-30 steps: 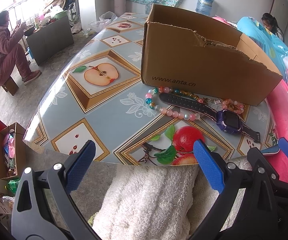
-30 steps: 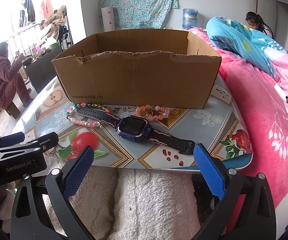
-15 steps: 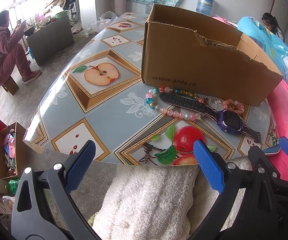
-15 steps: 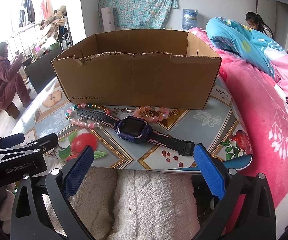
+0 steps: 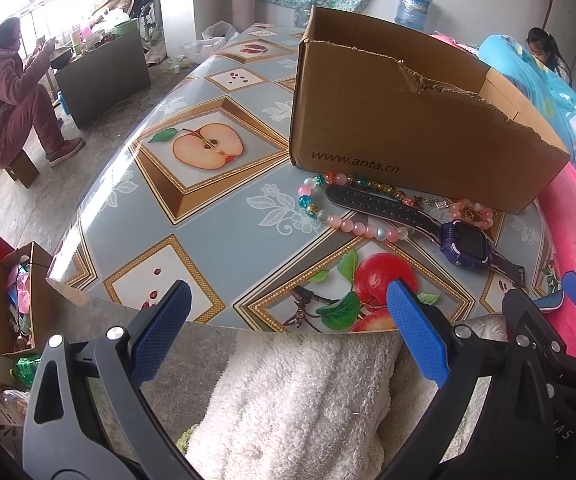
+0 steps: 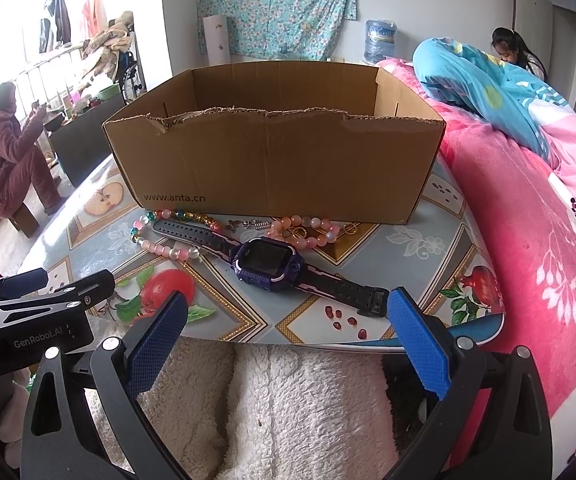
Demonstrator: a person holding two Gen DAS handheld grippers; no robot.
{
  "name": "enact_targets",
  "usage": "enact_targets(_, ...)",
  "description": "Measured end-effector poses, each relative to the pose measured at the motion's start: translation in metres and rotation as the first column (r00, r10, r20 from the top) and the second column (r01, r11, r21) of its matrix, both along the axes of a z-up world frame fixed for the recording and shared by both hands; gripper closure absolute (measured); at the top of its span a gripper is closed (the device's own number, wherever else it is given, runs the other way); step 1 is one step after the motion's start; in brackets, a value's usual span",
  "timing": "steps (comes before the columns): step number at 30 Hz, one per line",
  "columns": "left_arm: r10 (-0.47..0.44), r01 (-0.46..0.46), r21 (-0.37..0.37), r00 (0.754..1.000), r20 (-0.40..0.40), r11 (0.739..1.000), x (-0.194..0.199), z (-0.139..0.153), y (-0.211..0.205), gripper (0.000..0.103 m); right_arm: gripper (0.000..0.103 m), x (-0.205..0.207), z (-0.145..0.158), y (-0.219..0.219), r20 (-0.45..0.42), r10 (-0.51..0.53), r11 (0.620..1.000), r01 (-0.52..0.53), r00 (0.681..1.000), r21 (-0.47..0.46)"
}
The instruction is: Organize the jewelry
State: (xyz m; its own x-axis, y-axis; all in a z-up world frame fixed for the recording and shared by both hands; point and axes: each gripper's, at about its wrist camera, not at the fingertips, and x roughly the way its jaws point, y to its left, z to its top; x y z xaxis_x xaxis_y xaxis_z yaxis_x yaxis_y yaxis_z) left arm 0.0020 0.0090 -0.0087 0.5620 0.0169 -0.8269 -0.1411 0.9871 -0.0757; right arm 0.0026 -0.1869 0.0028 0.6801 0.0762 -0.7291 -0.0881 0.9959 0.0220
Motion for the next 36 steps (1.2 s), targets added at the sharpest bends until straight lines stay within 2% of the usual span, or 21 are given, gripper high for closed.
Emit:
enact_targets(8, -0.025, 0.025, -0.016, 1.000, 0.010, 1.000, 0.004, -0.009, 0.002, 0.008, 0.005, 0.002, -0.006, -0.004, 0.033, -0.002, 1.000, 0.002, 0.999, -0.007)
enact_targets(12, -0.078, 0.083, -0.051, 0.993, 0.088, 0.995, 0.006, -0.009, 0.004, 0.008, 0.005, 0.006, -0.009, -0.010, 0.052, 0.007, 1.000, -0.007, 0.999, -0.005)
enact_targets(17, -0.178, 0.199, -0.063, 0.951, 0.251, 0.978, 0.010, 0.003, 0.002, 0.008, 0.007, 0.014, -0.014, -0.014, 0.059, 0.037, 0.999, -0.038, 0.998, 0.018)
enact_targets(19, -0.219, 0.249, -0.071, 0.932, 0.288, 0.966, 0.017, 0.006, -0.003, 0.009, 0.014, 0.019, -0.017, -0.013, 0.059, 0.057, 0.998, -0.059, 0.997, 0.025)
enact_targets(21, -0.253, 0.297, -0.112, 0.919, 0.301, 0.948, 0.029, 0.007, -0.005, 0.009, 0.021, 0.023, -0.021, -0.011, 0.053, 0.085, 0.995, -0.087, 0.995, 0.039)
enact_targets(22, -0.265, 0.316, -0.136, 0.916, 0.300, 0.939, 0.036, 0.006, -0.007, 0.011, 0.025, 0.026, -0.023, -0.010, 0.046, 0.100, 0.994, -0.102, 0.994, 0.047)
enact_targets(25, -0.300, 0.358, -0.213, 0.917, 0.262, 0.909, 0.056, -0.001, -0.013, 0.027, 0.031, 0.034, -0.032, -0.008, 0.024, 0.132, 0.989, -0.133, 0.991, 0.063)
enact_targets(27, -0.301, 0.352, -0.240, 0.926, 0.226, 0.905, 0.069, -0.008, -0.016, 0.030, 0.034, 0.036, -0.037, -0.007, 0.015, 0.154, 0.985, -0.155, 0.988, 0.073)
enact_targets(34, -0.260, 0.276, -0.247, 0.961, 0.097, 0.929, 0.102, -0.028, -0.024, 0.031, 0.036, 0.039, -0.050, -0.002, -0.008, 0.204, 0.977, -0.203, 0.979, 0.068)
enact_targets(36, -0.252, 0.265, -0.234, 0.964, 0.086, 0.935, 0.106, -0.029, -0.028, 0.031, 0.036, 0.037, -0.050, 0.000, 0.001, 0.211, 0.976, -0.210, 0.978, 0.059)
